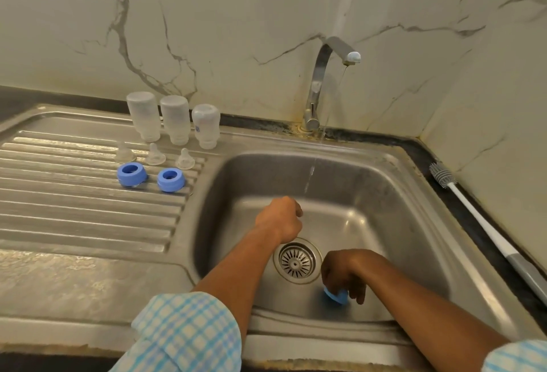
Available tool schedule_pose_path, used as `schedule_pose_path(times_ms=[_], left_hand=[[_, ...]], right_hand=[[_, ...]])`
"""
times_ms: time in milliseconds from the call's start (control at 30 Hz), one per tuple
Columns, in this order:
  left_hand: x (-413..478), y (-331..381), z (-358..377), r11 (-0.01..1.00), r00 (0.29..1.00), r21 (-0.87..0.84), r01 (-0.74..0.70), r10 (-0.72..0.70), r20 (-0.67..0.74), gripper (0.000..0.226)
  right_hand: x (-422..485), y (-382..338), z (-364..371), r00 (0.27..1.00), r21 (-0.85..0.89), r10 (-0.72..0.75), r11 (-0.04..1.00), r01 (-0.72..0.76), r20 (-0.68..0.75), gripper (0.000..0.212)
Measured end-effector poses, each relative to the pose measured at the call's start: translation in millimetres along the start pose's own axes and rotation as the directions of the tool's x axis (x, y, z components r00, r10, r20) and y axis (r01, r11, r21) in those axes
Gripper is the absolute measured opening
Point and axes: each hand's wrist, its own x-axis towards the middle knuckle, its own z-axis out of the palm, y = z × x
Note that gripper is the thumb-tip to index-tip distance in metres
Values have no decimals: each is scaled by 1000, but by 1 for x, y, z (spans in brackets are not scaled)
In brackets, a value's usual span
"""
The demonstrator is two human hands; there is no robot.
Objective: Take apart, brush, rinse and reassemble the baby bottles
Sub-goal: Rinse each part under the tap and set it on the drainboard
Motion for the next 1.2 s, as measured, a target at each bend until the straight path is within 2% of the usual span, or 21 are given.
schedule_pose_path(times_ms=[100,167,200,267,333,400,433,500,633,767,867,1000,1200], left_hand=[[-2,0,1,1000,1000,-26,-1,1,2,36],[0,2,-1,999,1000,-48,-2,1,-4,37],[4,3,-5,998,1000,-64,-3,1,-31,37],[11,9,-13,992,996,-115,-53,43,-81,46],[21,15,-20,969,992,-223,-103,84,-93,73],[30,21,-24,943,989,-309,-123,91,-116,89],[37,23,-25,935,986,-328,-133,91,-143,91],[48,21,-25,923,973,-348,-164,94,-209,85],[59,18,-22,888,936,-384,-253,124,-330,55],[60,23,-14,840,926,-450,-304,149,-347,49],[59,25,-15,806,921,-506,-307,116,-373,47],[62,24,-16,835,895,-459,-303,85,-437,49],[58,26,-16,912,858,-250,-324,172,-485,43]], right_hand=[[-4,-1,-7,997,118,-64,991,67,-34,35],[-12,2,-25,969,335,-171,915,222,-176,32],[-14,2,-40,932,456,-204,827,328,-301,33],[-18,0,-65,821,638,-183,547,542,-541,35],[-19,-6,-82,719,670,-114,290,684,-685,34],[-14,-14,-90,653,640,-75,142,755,-754,32],[-9,-17,-93,636,628,-65,109,771,-769,32],[-1,-19,-94,626,620,-73,91,780,-777,33],[9,-20,-97,627,624,-92,66,779,-773,34],[12,-17,-96,624,624,-111,39,780,-773,39],[8,-19,-99,610,610,-116,33,791,-784,39],[-1,-25,-102,558,539,-84,172,824,-826,34],[6,-24,-99,482,440,7,417,795,-876,21]])
